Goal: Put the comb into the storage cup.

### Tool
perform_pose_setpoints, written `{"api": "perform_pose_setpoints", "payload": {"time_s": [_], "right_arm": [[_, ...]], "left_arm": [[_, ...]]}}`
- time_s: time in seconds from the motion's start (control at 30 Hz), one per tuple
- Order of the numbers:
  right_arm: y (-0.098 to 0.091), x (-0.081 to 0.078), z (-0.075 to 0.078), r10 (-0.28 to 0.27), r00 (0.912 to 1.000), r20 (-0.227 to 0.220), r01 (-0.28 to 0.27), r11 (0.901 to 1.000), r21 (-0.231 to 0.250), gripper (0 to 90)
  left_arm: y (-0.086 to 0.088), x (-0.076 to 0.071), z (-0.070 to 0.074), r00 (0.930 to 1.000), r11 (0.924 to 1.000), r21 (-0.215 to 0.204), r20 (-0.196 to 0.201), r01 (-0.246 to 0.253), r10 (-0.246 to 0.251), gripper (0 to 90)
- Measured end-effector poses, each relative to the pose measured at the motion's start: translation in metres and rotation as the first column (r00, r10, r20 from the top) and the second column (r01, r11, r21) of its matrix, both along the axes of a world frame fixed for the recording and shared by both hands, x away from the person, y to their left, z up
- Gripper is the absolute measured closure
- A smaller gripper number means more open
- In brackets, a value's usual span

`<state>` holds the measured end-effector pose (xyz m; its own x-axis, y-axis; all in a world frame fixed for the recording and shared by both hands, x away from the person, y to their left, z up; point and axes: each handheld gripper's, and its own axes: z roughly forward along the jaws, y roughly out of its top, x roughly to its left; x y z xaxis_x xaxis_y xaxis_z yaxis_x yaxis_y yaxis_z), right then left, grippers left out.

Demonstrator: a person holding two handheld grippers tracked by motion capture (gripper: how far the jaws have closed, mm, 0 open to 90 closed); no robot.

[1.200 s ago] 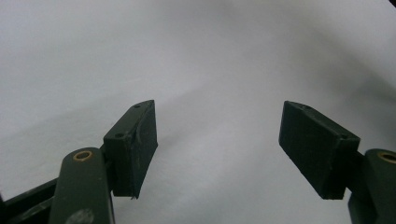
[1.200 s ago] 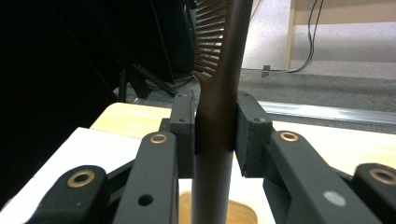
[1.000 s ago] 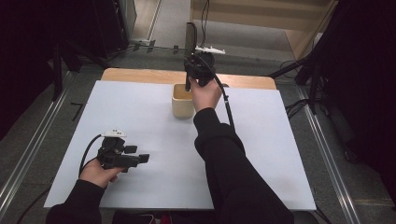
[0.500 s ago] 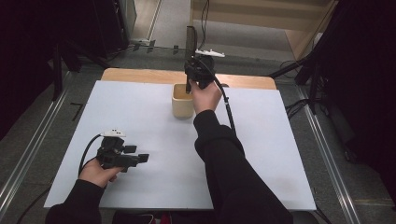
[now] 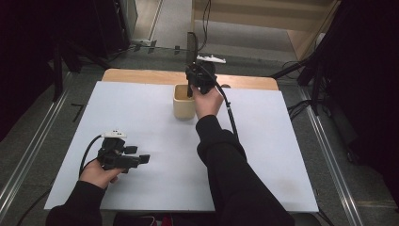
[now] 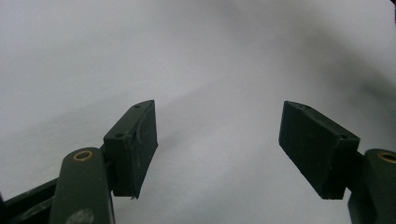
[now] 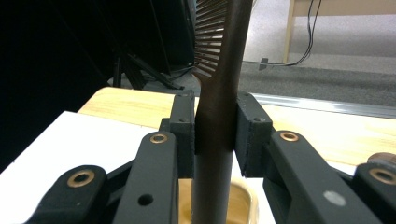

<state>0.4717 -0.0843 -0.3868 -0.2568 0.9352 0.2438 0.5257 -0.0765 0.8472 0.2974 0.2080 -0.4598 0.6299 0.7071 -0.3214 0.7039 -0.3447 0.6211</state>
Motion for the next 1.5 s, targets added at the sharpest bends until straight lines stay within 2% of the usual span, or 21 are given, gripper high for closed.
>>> {"api": "perform_pose_setpoints", "payload": {"time_s": [0.43,1.5], "right_arm": [[0.007,-0.003,-0.019,0.013,0.9997,-0.019,-0.013,0.9999,-0.005,70.2],[0.015,-0.014,-0.039,0.041,0.9989,-0.023,-0.042,0.998,-0.047,70.1]], "left_arm": [[-0.001,0.0,-0.002,1.0,1.0,0.009,-0.002,0.001,-0.001,28.6],[-0.003,0.0,-0.003,1.0,0.9995,0.031,-0.003,0.008,-0.008,28.6]]}}
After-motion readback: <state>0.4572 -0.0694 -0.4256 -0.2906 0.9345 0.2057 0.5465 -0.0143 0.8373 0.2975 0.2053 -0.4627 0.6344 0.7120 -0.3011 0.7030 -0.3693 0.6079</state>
